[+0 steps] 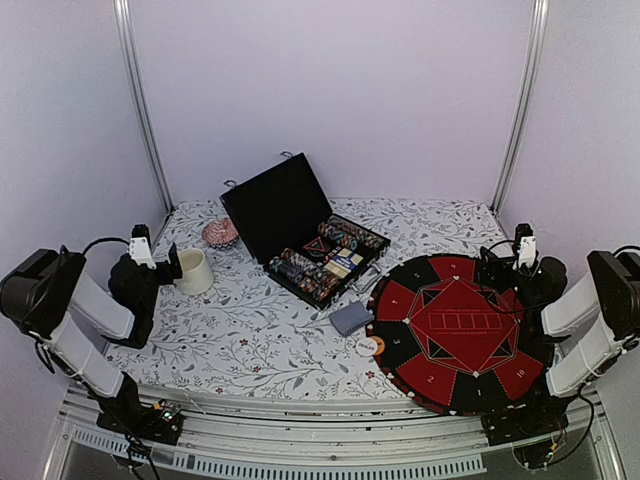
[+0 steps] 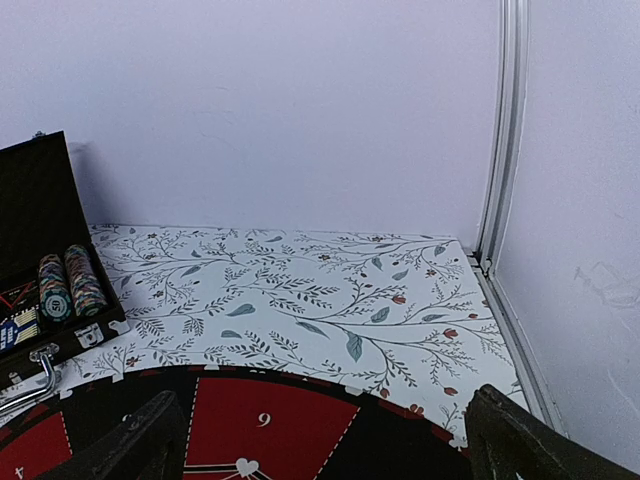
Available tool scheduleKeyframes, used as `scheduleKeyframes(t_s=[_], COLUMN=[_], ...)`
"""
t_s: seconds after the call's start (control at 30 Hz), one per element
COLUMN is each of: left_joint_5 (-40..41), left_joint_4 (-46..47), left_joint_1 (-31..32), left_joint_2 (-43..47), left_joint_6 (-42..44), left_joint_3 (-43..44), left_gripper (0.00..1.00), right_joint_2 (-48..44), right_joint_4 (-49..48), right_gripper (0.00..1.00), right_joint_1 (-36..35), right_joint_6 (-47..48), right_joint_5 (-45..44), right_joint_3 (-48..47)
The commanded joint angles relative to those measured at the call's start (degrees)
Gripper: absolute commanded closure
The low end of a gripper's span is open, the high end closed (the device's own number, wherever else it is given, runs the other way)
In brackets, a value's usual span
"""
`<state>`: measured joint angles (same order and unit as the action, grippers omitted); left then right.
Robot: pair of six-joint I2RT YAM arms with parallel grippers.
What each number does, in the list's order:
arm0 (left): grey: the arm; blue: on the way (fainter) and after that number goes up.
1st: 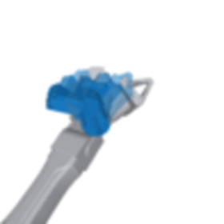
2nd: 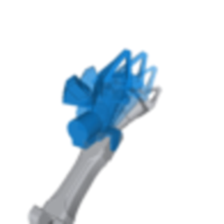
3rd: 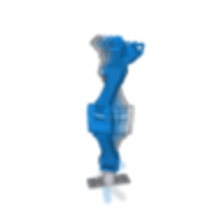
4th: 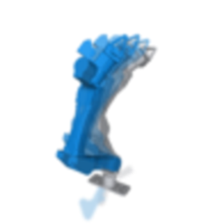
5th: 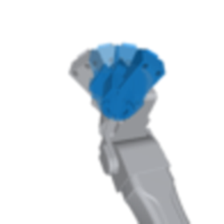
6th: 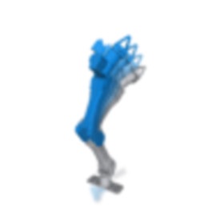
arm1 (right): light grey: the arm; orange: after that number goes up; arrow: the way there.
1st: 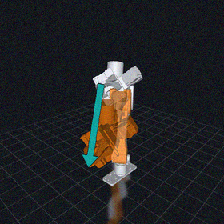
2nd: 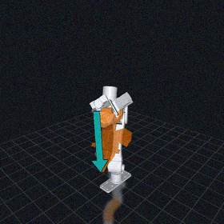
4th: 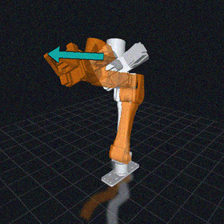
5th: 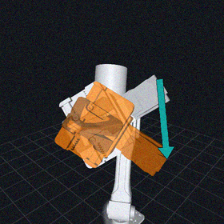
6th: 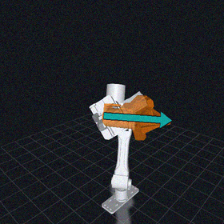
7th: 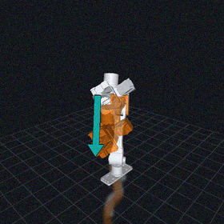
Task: Distribute texas hold em gaming equipment
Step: Pick up the dealer button from the center of the board.
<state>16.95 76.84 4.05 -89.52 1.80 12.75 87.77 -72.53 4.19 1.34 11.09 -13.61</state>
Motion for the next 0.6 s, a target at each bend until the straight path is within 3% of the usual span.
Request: scheduleKeyframes(t_s=[0.0,0.1,0.37,0.43,0.5,0.57], left_joint_5=[0.35,2.77,3.13,12.07,10.73,9.71], left_joint_4=[0.88,-1.69,9.44,2.26,-11.12,-17.96], left_joint_1=[-0.47,-0.73,0.45,2.97,3.24,3.58], left_joint_2=[0.40,2.71,3.24,8.64,15.97,19.87], left_joint_6=[-0.28,-2.59,-0.08,0.72,-0.39,1.52], left_joint_3=[0.24,-0.14,-5.31,-3.71,0.48,4.53], left_gripper=[0.02,0.02,0.02,0.02,0.02,0.02], right_joint_2=[0.44,0.46,-2.10,-7.44,-10.47,-13.48], right_joint_4=[-1.21,-1.21,2.26,12.05,18.37,19.89], right_gripper=[0.01,0.01,0.01,0.01,0.01,0.01], right_joint_1=[0.17,0.20,0.16,0.16,0.31,0.30], right_joint_6=[0.33,0.33,0.10,-0.27,-0.90,-2.64], right_joint_5=[0.42,0.39,0.13,-1.78,-2.98,-0.79], right_joint_3=[-0.67,-0.56,-1.84,-5.23,-8.05,-9.62])
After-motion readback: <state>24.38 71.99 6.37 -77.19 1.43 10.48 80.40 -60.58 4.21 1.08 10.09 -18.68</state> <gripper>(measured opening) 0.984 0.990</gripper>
